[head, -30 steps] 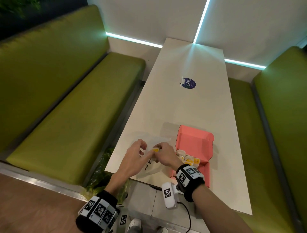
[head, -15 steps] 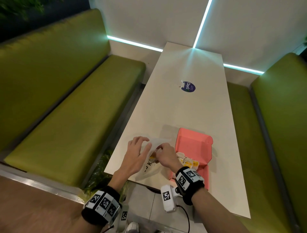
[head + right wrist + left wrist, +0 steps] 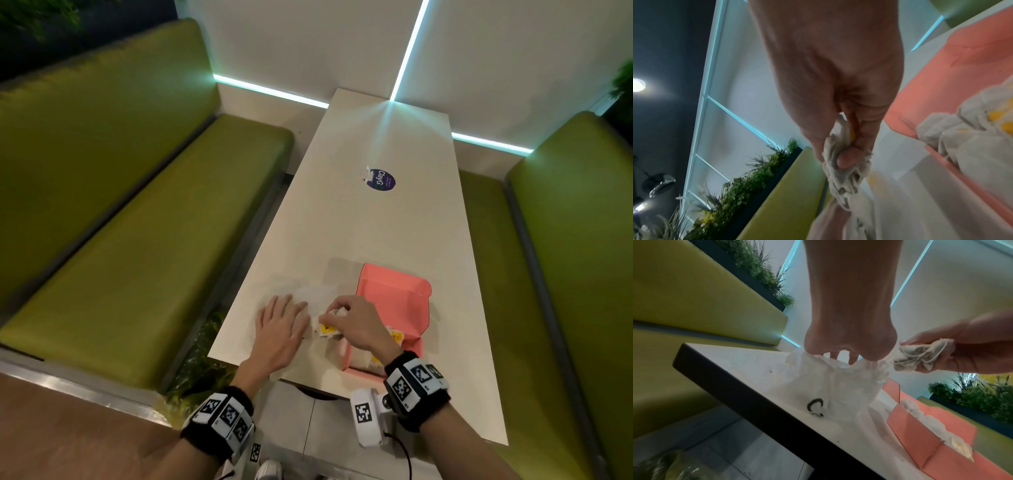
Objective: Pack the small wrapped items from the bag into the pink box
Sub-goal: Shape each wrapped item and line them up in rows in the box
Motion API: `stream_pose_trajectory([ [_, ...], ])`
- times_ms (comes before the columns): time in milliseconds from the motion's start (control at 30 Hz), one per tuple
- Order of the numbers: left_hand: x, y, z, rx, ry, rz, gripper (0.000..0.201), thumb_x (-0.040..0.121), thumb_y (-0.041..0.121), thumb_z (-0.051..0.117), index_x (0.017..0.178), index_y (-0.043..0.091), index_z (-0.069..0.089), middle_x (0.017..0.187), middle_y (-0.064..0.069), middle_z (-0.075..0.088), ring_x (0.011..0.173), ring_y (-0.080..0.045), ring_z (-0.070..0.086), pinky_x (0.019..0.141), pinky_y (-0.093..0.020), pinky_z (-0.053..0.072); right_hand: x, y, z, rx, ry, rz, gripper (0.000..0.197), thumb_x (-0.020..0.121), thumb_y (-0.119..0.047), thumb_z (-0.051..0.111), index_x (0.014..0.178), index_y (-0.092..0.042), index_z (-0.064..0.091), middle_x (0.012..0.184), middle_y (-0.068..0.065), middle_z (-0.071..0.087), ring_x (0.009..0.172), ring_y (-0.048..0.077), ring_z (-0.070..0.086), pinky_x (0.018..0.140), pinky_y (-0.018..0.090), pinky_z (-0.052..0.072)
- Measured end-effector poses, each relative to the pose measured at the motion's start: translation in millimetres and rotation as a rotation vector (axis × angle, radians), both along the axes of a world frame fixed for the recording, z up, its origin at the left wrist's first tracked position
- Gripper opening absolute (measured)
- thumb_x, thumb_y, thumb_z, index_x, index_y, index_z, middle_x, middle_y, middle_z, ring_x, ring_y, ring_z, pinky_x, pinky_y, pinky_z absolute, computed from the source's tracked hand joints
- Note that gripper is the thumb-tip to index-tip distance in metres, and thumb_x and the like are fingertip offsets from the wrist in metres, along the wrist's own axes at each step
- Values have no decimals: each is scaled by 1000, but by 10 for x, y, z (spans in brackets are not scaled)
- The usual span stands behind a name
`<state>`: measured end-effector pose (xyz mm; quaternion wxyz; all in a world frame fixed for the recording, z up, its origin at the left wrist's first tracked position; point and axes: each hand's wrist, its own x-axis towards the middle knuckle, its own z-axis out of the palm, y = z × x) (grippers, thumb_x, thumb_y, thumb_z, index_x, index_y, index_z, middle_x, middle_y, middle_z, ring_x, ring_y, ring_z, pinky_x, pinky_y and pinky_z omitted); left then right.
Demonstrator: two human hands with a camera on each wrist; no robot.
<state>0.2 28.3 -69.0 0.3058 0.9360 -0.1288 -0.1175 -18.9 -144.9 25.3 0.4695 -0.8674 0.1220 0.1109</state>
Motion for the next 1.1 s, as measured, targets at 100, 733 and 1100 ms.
stream_pose_trajectory([
  [100, -5, -52, 5, 134, -9, -17, 64, 94, 64, 17, 149, 36, 36, 163, 1, 19, 152, -23, 5, 121, -45, 0, -58, -159, 107, 47, -27, -19, 13, 84, -18, 77, 84, -6, 71, 92, 9, 68, 69, 19, 68, 58, 29, 60],
  [733, -348, -859, 799, -696, 28, -117, 35, 98, 18, 61, 130, 27, 51, 117, 13, 65, 106, -1, 62, 85, -26, 56, -506, -775, 316, 554, -186, -351, 4, 90, -11, 69, 86, -9, 71, 89, 4, 68, 81, 15, 67, 66, 28, 54],
  [1100, -601, -1246, 644, -288, -150, -270, 50, 100, 14, 49, 149, 20, 40, 141, 1, 46, 117, -18, 53, 91, -34, 51, -551, -738, -24, 933, 30, -688, 40, 92, -47, 56, 99, -9, 64, 85, 9, 70, 74, 20, 68, 69, 32, 50],
])
